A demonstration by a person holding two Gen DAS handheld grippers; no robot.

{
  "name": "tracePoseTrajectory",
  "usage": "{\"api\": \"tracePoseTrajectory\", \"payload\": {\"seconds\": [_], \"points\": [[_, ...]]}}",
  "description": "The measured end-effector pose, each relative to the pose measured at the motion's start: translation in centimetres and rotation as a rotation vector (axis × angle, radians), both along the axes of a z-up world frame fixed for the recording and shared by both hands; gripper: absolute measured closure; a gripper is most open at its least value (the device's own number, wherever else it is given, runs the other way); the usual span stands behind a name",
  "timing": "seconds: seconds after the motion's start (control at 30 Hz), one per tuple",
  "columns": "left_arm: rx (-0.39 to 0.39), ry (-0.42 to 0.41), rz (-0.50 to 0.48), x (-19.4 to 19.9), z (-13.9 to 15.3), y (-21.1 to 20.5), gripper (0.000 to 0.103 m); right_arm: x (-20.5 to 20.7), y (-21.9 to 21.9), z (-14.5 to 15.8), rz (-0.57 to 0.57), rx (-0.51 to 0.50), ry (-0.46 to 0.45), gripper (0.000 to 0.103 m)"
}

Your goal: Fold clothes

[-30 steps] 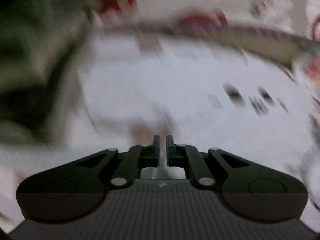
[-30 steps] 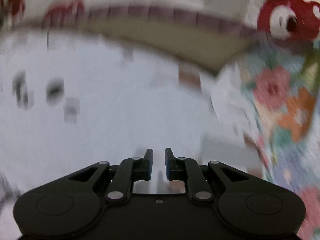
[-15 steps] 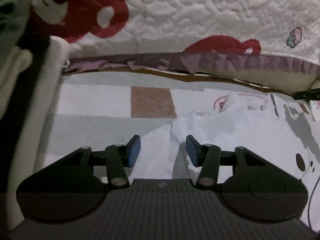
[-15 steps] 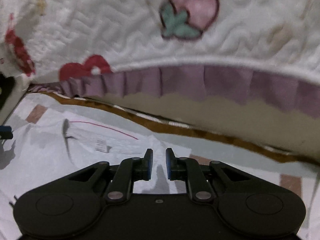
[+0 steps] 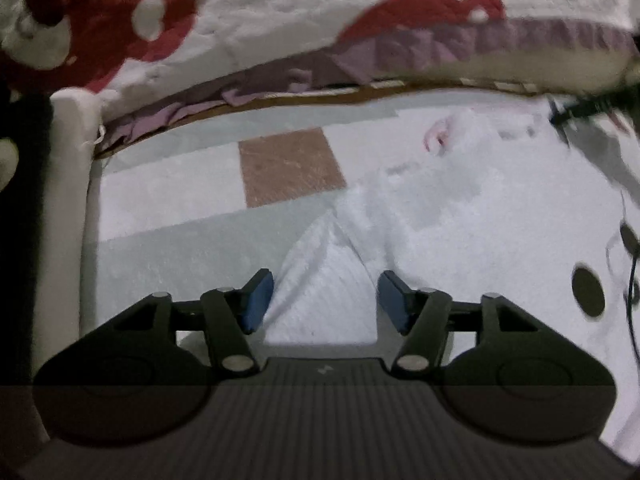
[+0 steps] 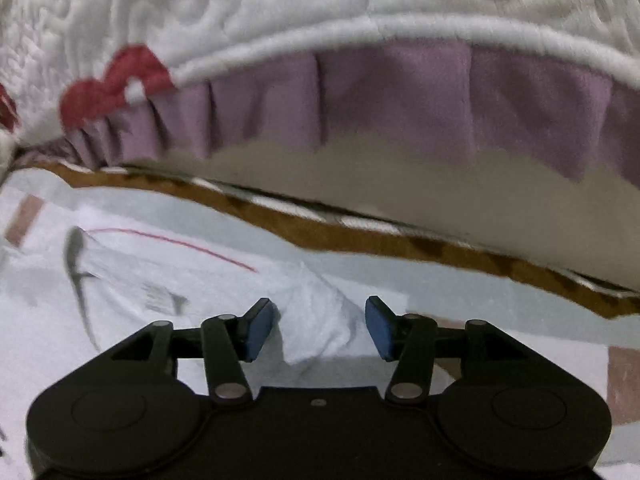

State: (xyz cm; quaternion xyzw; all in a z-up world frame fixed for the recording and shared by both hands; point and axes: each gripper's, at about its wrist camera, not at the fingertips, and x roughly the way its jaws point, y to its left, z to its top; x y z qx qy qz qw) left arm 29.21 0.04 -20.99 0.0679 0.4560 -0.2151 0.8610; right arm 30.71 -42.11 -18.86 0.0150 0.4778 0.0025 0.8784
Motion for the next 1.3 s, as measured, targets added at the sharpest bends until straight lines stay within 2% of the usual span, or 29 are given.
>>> {"api": "tracePoseTrajectory", "payload": {"seconds": [0.07, 0.1, 0.13, 0.17, 0.2, 0.23, 0.27, 0.37, 0.4, 0.5, 0.63, 0.7, 0.77, 0.8, 0.83, 0.9, 0.93, 0.97, 1.03, 1.17, 1.23, 1.3], "points": [[-0.044, -0.01, 0.047, 0.4, -0.2, 0.6, 0.04, -0.4, 0.4, 0.0, -0.001, -0.028, -0.012, 0.081], [-0.053, -0.018, 0.05, 0.5, -0.2, 0.6, 0.04, -0.7, 0.5, 0.3, 0.009, -0.044, -0.021, 0.092], [-0.044, -0.022, 0.038, 0.5, -0.3, 0.5, 0.042, -0.9, 0.6, 0.6, 0.018, -0.061, -0.029, 0.094], [-0.023, -0.023, 0.014, 0.5, -0.1, 0.1, 0.071, -1.5, 0.6, 1.4, 0.023, -0.073, -0.069, 0.096], [-0.002, -0.024, -0.012, 0.5, 0.2, -0.2, 0.092, -2.0, 0.6, 2.2, 0.027, -0.084, -0.109, 0.096], [0.02, -0.025, -0.037, 0.4, 0.5, -0.6, 0.101, -2.6, 0.4, 2.9, 0.02, -0.088, -0.151, 0.097], [0.02, -0.039, -0.033, 0.3, 0.9, -0.7, 0.102, -3.1, 0.4, 3.3, 0.016, -0.095, -0.178, 0.097], [0.066, -0.196, -0.012, -0.3, 2.8, -1.1, 0.102, -4.2, 0.6, 4.4, 0.007, -0.121, -0.249, 0.097], [0.053, -0.234, 0.021, -0.1, 3.5, -1.0, 0.101, -4.1, 0.5, 4.7, -0.005, -0.125, -0.266, 0.097], [0.04, -0.287, 0.084, 1.1, 4.5, -1.0, 0.101, -3.9, 0.2, 5.6, -0.048, -0.124, -0.319, 0.097], [0.123, -0.311, 0.028, 2.5, 2.9, -2.3, 0.101, -2.4, -0.4, 5.6, -0.075, -0.123, -0.326, 0.097], [0.104, -0.287, 0.054, 3.8, 2.0, -2.2, 0.1, -1.6, -0.3, 4.7, -0.077, -0.141, -0.309, 0.097], [0.099, -0.222, 0.138, 5.4, 1.0, -1.5, 0.096, -0.6, -0.5, 3.2, -0.11, -0.184, -0.25, 0.096], [0.097, -0.189, 0.181, 6.2, 0.4, -1.2, 0.096, 0.0, -0.6, 2.4, -0.134, -0.213, -0.211, 0.083], [0.059, -0.168, 0.203, 6.3, 0.4, -0.4, 0.096, -0.3, -0.1, 2.5, -0.142, -0.227, -0.235, 0.063], [-0.006, -0.138, 0.225, 6.1, 0.6, 0.7, 0.09, -1.0, 0.9, 2.7, -0.157, -0.256, -0.281, 0.058], [-0.031, -0.127, 0.224, 5.7, 0.7, 1.2, 0.084, -1.2, 1.8, 3.2, -0.135, -0.224, -0.307, 0.057], [-0.023, -0.137, 0.216, 5.1, 0.8, 1.1, 0.075, -1.5, 2.7, 3.8, -0.112, -0.192, -0.333, 0.057], [0.021, -0.163, 0.191, 3.8, 0.9, 1.0, 0.068, -1.4, 4.2, 4.7, -0.079, -0.095, -0.366, 0.05], [0.019, -0.134, 0.188, 1.9, 0.7, 1.5, 0.056, 2.1, 7.3, 3.7, 0.02, 0.257, -0.225, 0.049], [0.023, -0.116, 0.199, 0.9, 0.7, 2.1, 0.055, 3.1, 9.3, 2.4, 0.05, 0.308, -0.159, 0.046], [0.042, -0.103, 0.215, -0.4, 0.8, 2.9, 0.055, 3.6, 11.5, 0.9, 0.068, 0.259, -0.117, 0.044]]}}
